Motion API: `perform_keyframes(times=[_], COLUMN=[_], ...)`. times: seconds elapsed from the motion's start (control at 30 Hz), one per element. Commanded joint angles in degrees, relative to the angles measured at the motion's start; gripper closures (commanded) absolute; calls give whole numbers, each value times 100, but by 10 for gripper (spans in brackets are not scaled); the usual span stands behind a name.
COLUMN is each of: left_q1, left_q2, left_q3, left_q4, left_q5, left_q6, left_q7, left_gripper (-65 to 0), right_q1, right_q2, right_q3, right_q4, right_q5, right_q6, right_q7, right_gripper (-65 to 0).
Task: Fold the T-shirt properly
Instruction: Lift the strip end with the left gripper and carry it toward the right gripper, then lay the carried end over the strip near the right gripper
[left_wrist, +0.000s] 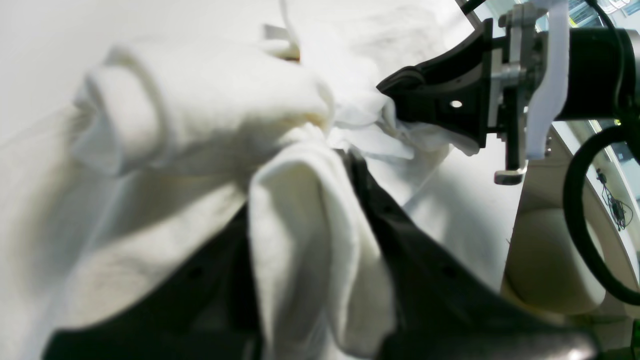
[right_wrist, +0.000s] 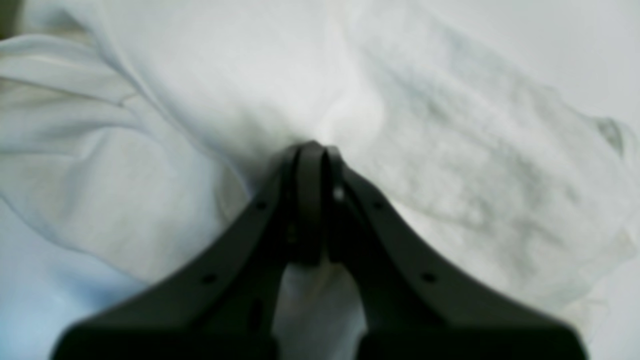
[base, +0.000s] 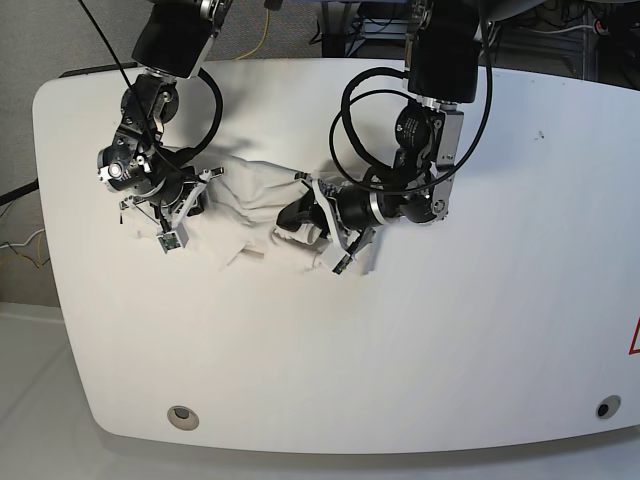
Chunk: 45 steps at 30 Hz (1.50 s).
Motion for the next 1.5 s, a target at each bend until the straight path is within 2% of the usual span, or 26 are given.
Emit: perform_keyframes(times=[0.0, 0.6, 0.77, 0.9, 1.13, 1.23, 1.47], left_q1=[-119, -119, -119, -75, -4, -4, -4], left_q2=[62, 62, 62, 62, 62, 62, 62], left_q3=[7, 42, 42, 42, 130, 306, 710], left_q4=[96, 122, 122, 122, 122, 114, 96], left_q5=[-175, -149, -140, -140, -131, -43, 379], left_q6=[-49, -49, -49, -49, -49, -49, -49], left_q7=[-154, -163, -172, -312, -585, -699, -919], left_gripper=[-27, -43, -153, -301, -494, -545, -553], right_q1=[-129, -138, -138, -146, -146, -146, -146], right_q2=[13, 13, 13, 13, 13, 13, 13], right_q3=[8, 0, 0, 0, 0, 0, 0], right_q4=[-107, -107, -107, -107, -107, -107, -107], right_q5=[-409, -409, -409, -409, -400, -391, -409], right_q6=[52, 52, 52, 52, 52, 52, 52], right_q7=[-661, -661, -661, -661, -661, -661, -661], right_gripper=[0, 0, 0, 0, 0, 0, 0])
